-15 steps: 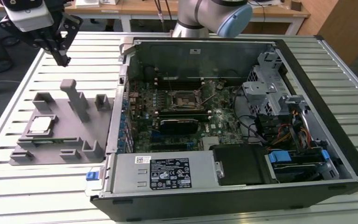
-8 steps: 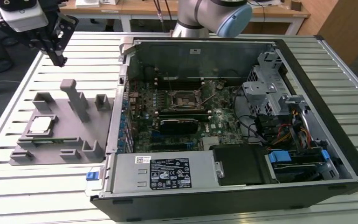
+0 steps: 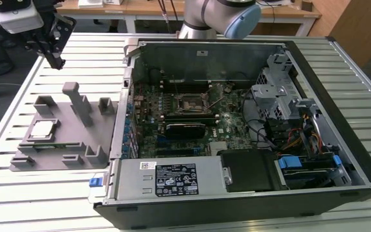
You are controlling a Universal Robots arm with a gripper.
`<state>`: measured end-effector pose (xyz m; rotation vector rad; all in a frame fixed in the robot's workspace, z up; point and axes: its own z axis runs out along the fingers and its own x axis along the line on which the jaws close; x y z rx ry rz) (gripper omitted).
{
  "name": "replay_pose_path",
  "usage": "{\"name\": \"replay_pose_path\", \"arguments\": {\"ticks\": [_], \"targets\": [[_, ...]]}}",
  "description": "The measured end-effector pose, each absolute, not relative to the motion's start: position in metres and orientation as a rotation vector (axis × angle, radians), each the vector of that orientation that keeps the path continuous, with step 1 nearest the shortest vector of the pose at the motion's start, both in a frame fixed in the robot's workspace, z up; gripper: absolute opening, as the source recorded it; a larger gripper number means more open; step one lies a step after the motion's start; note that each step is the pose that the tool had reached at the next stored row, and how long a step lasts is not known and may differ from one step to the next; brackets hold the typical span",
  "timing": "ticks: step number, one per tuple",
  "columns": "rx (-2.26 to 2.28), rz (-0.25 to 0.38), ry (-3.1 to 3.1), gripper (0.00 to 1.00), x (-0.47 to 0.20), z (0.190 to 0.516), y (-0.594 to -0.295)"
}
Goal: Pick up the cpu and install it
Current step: 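Reach for the cpu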
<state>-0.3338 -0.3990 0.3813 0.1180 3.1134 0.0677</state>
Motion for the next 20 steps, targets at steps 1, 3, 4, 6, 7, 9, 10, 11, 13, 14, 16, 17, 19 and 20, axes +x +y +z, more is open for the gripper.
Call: {"name": "replay_pose_path", "arguments": {"ticks": [1, 3, 4, 6, 7, 9, 10, 11, 13, 14, 16, 17, 19, 20], "targets": [[0.118, 0.068, 3.114, 0.11, -0.335, 0.381, -0.399], [0.118, 0.068, 3.114, 0.11, -0.337, 0.381, -0.399], [0.118, 0.068, 3.114, 0.11, -0.338, 0.381, -0.399], [0.118, 0.068, 3.114, 0.11, -0.34, 0.381, -0.399], [0.118, 0.068, 3.114, 0.11, -0.341, 0.381, -0.399], [0.118, 0.068, 3.114, 0.11, -0.342, 0.381, -0.399], [0.118, 0.068, 3.114, 0.11, -0.343, 0.381, -0.399], [0.118, 0.068, 3.114, 0.11, -0.344, 0.381, -0.399], [0.118, 0.068, 3.114, 0.11, -0.346, 0.38, -0.399], [0.118, 0.068, 3.114, 0.11, -0.347, 0.38, -0.399], [0.118, 0.068, 3.114, 0.11, -0.349, 0.38, -0.399], [0.118, 0.068, 3.114, 0.11, -0.35, 0.38, -0.399], [0.118, 0.068, 3.114, 0.11, -0.352, 0.38, -0.399], [0.118, 0.068, 3.114, 0.11, -0.353, 0.38, -0.399]]}}
